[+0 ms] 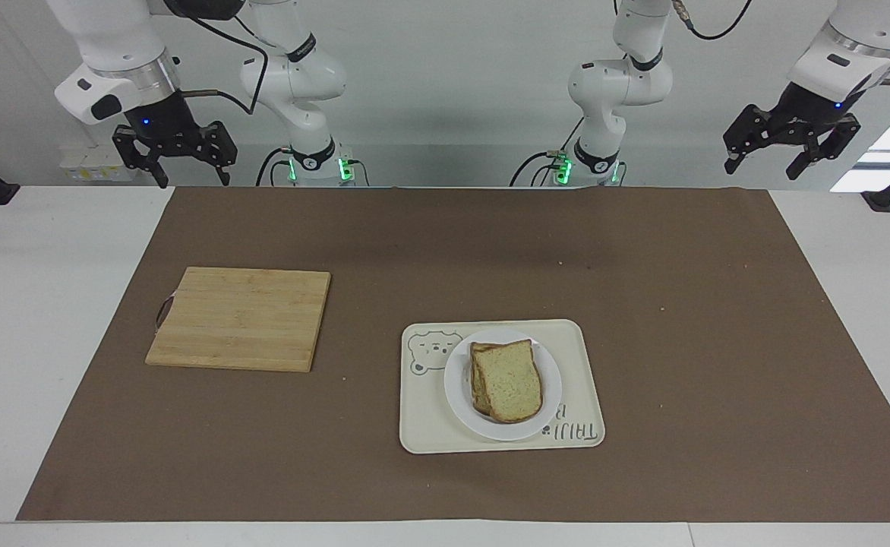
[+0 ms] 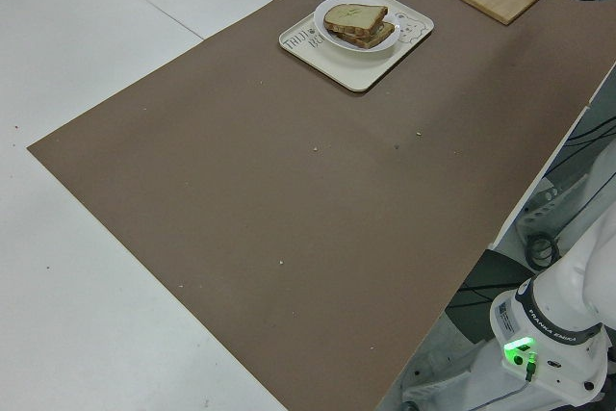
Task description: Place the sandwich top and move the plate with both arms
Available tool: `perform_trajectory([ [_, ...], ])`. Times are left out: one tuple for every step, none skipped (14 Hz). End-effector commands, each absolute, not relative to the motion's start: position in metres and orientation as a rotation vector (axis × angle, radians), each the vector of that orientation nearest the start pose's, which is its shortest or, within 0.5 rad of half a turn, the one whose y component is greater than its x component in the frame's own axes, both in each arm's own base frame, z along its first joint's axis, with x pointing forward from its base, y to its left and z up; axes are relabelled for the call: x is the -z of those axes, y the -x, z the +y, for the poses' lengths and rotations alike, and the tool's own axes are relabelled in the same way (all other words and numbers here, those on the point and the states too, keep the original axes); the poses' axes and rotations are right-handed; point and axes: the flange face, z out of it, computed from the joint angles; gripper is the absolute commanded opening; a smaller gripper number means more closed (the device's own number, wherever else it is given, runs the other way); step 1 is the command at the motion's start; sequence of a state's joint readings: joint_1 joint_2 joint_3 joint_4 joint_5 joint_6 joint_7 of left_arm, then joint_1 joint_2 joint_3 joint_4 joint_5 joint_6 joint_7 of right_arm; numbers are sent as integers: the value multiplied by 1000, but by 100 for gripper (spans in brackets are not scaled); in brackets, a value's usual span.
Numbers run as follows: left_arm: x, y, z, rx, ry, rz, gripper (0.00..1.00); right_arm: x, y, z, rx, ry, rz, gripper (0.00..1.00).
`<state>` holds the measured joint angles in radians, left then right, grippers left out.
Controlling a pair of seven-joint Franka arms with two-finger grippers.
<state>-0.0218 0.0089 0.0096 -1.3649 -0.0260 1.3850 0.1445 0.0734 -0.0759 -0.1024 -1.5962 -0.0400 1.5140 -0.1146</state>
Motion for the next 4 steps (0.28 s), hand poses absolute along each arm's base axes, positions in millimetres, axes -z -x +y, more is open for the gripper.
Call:
perform_trajectory([
  [-704,-534,-10,51,3136,228,100,-648,-519,-26,0,3147,-140,100],
  [-704,-534,-10,51,3136,228,100,-648,-519,-26,-2,3147,-140,100],
  [-704,-534,-10,51,3136,228,100,-648,-519,-26,0,3147,-137,100],
  [-704,-534,-10,51,3137,226,100,-649,-520,-26,1,3145,-118,100],
])
